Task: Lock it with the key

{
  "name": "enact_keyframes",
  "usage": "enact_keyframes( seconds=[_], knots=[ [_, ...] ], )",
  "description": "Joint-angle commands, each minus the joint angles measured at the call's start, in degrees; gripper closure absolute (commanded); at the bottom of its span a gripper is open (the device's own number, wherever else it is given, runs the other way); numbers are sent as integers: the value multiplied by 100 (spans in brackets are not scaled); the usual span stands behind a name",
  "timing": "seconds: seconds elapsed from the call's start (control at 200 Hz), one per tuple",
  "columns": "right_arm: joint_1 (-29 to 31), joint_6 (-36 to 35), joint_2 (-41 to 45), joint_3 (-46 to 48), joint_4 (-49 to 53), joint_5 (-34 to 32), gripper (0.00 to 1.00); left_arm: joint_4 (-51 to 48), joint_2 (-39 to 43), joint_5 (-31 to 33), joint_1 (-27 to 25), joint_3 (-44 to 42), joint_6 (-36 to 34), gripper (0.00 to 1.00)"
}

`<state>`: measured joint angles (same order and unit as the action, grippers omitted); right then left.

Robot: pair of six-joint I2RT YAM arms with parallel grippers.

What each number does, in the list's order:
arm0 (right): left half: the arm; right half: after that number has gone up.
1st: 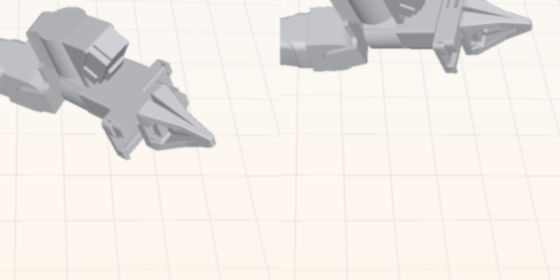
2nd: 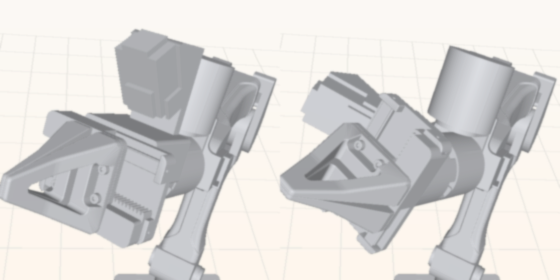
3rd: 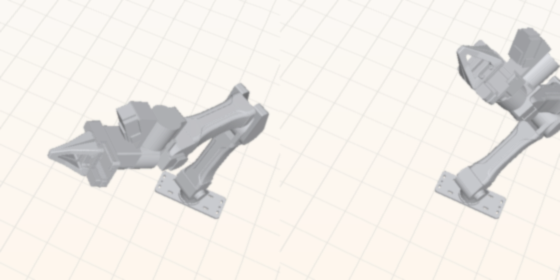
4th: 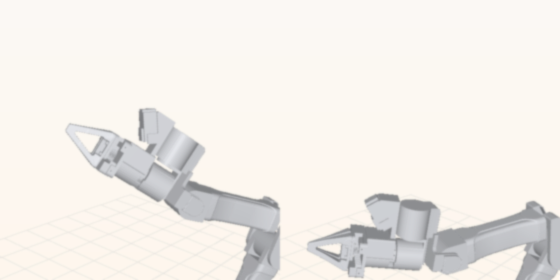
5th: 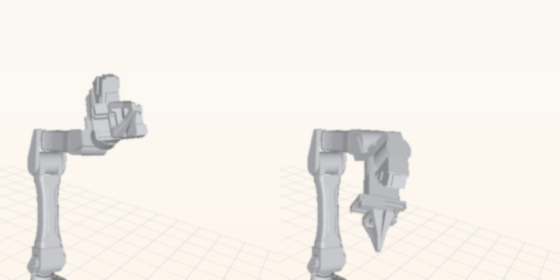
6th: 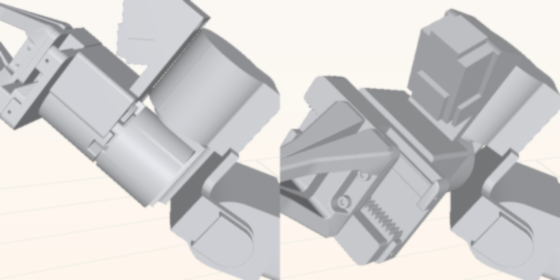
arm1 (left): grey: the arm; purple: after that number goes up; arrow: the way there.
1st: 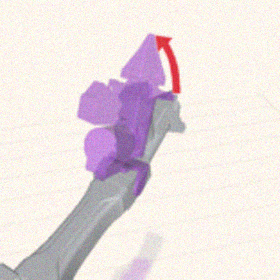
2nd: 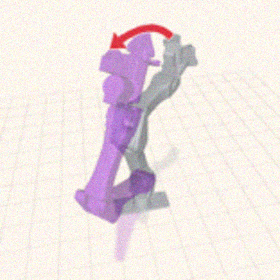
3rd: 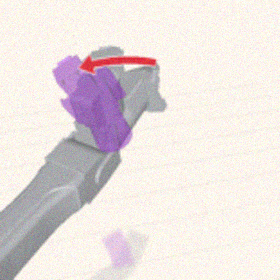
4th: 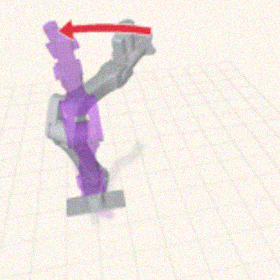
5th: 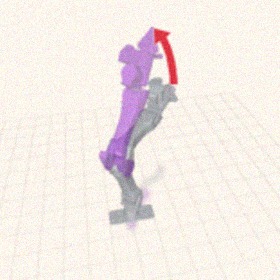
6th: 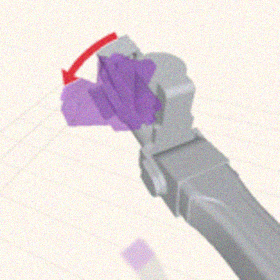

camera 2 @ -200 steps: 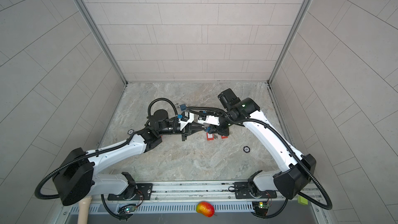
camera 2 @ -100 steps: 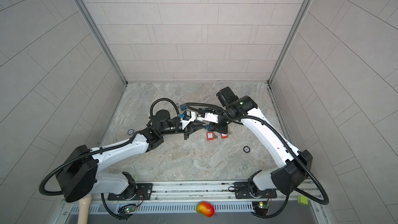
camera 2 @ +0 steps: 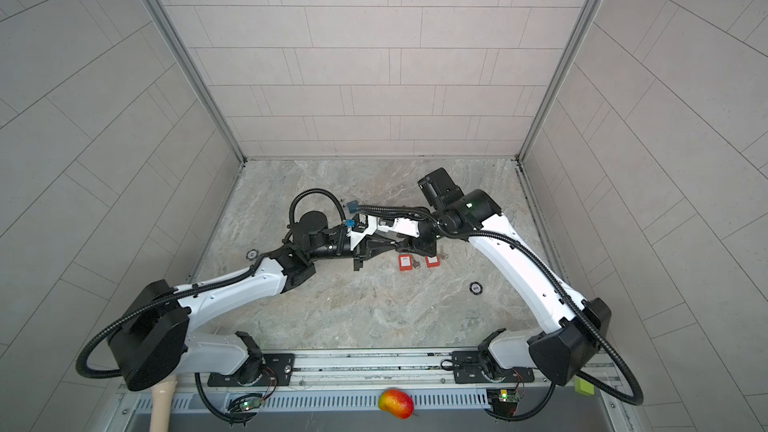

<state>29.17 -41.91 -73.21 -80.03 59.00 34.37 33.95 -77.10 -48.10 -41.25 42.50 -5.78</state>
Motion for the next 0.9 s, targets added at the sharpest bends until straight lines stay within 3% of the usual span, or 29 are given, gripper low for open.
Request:
enact_keyframes(
  seconds=[0.0, 0.17, 0.605, 0.896],
  knots=[
    [-97, 264, 688, 374, -145, -93, 57, -274, 277, -415, 124, 255, -157, 100],
    [-426, 369, 1125, 708, 112, -69, 59, -573, 380, -501, 140, 337, -324, 100],
    [-461, -118, 386, 444, 368, 344, 82, -616, 380, -706, 114, 433, -283, 100],
    [-456, -192, 347, 462, 558, 406, 99, -786, 396, -684, 111, 453, -439, 100]
  ],
)
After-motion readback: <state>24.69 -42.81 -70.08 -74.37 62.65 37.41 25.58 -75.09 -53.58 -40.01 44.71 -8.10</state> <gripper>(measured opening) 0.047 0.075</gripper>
